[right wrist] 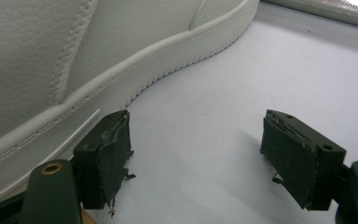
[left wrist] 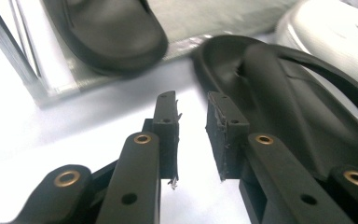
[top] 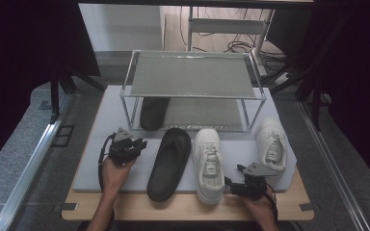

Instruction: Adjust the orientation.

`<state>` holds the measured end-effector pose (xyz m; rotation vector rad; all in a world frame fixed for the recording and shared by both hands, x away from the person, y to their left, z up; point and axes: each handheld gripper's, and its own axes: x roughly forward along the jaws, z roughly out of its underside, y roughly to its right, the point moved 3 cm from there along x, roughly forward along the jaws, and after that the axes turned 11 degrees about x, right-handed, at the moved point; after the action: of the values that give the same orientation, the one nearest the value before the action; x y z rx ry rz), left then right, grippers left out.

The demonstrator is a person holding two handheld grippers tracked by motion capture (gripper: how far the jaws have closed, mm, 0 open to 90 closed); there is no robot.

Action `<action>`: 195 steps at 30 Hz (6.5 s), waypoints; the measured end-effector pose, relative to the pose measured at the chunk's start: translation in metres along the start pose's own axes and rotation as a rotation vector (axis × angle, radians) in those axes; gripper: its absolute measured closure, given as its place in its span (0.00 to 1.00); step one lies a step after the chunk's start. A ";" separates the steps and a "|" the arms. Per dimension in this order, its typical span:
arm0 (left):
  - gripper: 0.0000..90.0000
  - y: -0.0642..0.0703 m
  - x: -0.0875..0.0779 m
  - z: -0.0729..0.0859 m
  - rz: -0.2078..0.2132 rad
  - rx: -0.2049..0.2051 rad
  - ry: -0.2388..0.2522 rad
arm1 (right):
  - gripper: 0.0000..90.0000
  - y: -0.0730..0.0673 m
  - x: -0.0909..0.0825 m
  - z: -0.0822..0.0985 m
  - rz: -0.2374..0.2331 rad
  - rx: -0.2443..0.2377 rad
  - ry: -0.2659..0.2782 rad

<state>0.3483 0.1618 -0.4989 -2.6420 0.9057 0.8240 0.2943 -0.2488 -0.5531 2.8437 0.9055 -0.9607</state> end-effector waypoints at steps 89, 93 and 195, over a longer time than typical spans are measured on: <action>0.89 0.003 0.084 -0.076 -0.126 -0.118 -0.007 | 0.27 0.000 0.000 0.000 -0.001 0.001 0.001; 0.89 0.004 0.095 -0.081 -0.144 -0.128 -0.004 | 0.27 0.000 0.000 0.000 -0.001 0.001 0.001; 1.00 0.033 0.114 -0.047 0.019 0.058 -0.043 | 0.26 0.000 0.000 0.000 -0.002 0.001 -0.001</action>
<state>0.4227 0.0616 -0.5273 -2.5602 0.9305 0.8431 0.2944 -0.2487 -0.5531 2.8440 0.9078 -0.9625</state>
